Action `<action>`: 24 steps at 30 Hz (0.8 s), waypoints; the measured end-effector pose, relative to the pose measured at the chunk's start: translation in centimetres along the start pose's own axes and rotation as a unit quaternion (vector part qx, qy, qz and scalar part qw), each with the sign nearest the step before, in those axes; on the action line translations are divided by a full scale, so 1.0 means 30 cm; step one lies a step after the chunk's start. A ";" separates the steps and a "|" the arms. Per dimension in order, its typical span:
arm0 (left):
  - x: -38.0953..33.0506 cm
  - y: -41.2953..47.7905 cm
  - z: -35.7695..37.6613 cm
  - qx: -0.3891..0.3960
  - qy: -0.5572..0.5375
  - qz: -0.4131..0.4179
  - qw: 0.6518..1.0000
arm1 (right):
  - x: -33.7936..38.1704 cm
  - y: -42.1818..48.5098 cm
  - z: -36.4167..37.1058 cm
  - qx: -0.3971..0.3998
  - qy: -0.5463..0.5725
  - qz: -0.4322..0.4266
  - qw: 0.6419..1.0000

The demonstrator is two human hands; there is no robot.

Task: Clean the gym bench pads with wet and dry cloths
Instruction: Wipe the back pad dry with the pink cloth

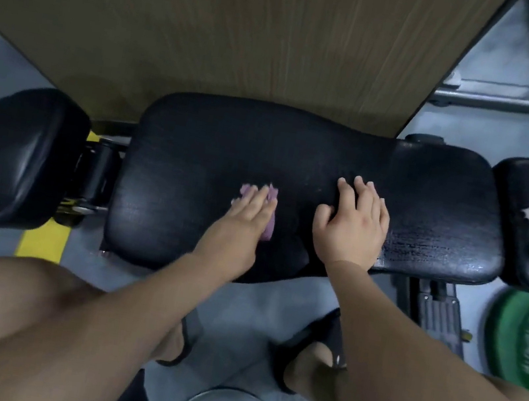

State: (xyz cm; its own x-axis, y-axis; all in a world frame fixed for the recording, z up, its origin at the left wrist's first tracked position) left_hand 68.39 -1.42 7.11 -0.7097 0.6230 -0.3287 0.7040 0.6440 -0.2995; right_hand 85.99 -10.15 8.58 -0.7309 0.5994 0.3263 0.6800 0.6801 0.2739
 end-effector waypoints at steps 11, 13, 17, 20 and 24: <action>0.074 0.100 -0.065 0.026 0.059 -0.021 0.998 | 0.023 -0.003 0.006 0.031 -0.009 0.007 0.999; 0.045 0.027 -0.037 0.000 0.043 -0.015 0.999 | 0.038 -0.005 0.002 0.052 -0.012 0.013 0.998; 0.000 -0.175 0.010 -0.003 0.050 0.055 0.997 | 0.071 -0.012 -0.008 0.100 -0.011 0.032 0.994; 0.031 -0.145 0.003 -0.004 0.049 0.081 0.996 | 0.098 -0.027 -0.005 0.141 -0.008 0.036 0.989; 0.063 0.009 -0.029 0.003 0.050 0.046 0.998 | 0.129 -0.086 -0.004 0.215 -0.032 -0.006 0.976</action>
State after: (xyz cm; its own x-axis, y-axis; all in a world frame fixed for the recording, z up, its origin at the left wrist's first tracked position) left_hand 67.21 0.32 7.19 -0.6405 0.7211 -0.2643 0.7665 0.5793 -0.2773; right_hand 81.43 -9.64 9.25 -0.7504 0.6061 0.2635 0.5941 0.7933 -0.1331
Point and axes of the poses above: each hand's wrist, its own y-axis towards the middle knuckle, its own z-axis out of the palm, x = y × z, the point moved 9 cm from there along y, towards the middle knuckle, and after that the axes turned 7 degrees about -z, right-handed, at the moved point
